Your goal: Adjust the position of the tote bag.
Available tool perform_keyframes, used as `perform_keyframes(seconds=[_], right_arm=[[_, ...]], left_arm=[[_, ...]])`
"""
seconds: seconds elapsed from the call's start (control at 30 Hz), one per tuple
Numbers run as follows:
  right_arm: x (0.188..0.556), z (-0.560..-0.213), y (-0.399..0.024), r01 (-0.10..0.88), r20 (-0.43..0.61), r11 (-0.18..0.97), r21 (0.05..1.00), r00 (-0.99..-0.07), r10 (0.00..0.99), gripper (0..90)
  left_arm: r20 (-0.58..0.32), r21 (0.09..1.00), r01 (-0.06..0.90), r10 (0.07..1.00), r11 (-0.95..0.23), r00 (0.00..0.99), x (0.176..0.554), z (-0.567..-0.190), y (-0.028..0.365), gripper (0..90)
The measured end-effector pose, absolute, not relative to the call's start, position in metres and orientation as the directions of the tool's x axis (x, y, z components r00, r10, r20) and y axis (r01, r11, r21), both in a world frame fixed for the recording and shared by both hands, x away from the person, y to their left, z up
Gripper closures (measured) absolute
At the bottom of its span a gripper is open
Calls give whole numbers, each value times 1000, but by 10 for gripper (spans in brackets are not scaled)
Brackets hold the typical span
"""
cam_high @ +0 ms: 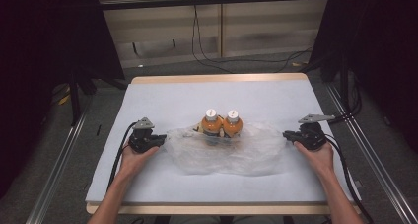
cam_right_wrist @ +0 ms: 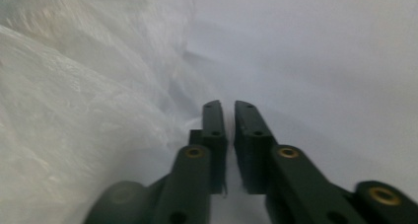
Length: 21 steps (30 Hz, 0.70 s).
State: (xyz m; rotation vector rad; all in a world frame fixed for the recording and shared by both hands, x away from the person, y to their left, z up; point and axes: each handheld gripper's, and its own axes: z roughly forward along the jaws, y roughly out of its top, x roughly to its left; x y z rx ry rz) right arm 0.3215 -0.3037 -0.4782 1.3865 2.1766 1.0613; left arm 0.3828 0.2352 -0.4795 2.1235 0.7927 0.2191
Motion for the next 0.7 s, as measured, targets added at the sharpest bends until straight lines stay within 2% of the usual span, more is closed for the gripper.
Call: perform_keyframes(seconds=[0.07, 0.17, 0.33, 0.47, 0.6, 0.7], right_arm=[[319, -472, -304, 600, 100, 223, 768, -457, 884, 761], [313, -463, -308, 565, 115, 184, 805, -451, 885, 644], [306, -453, -307, 534, 122, 167, 829, -464, 877, 562], [303, -442, -303, 500, 118, 161, 851, -481, 869, 546], [299, -428, -297, 465, 110, 158, 871, -498, 860, 518], [298, -421, -292, 445, 104, 165, 880, -520, 848, 520]], left_arm=[[-119, 772, 467, 624, -431, 772, 381, -475, 236, 729], [-146, 800, 469, 637, -374, 757, 381, -469, 244, 639], [-171, 835, 465, 665, -293, 727, 379, -455, 259, 503], [-195, 869, 444, 674, -219, 713, 377, -440, 269, 495], [-151, 895, 388, 669, -220, 728, 370, -421, 267, 501], [-131, 909, 346, 628, -233, 767, 366, -409, 256, 553]])
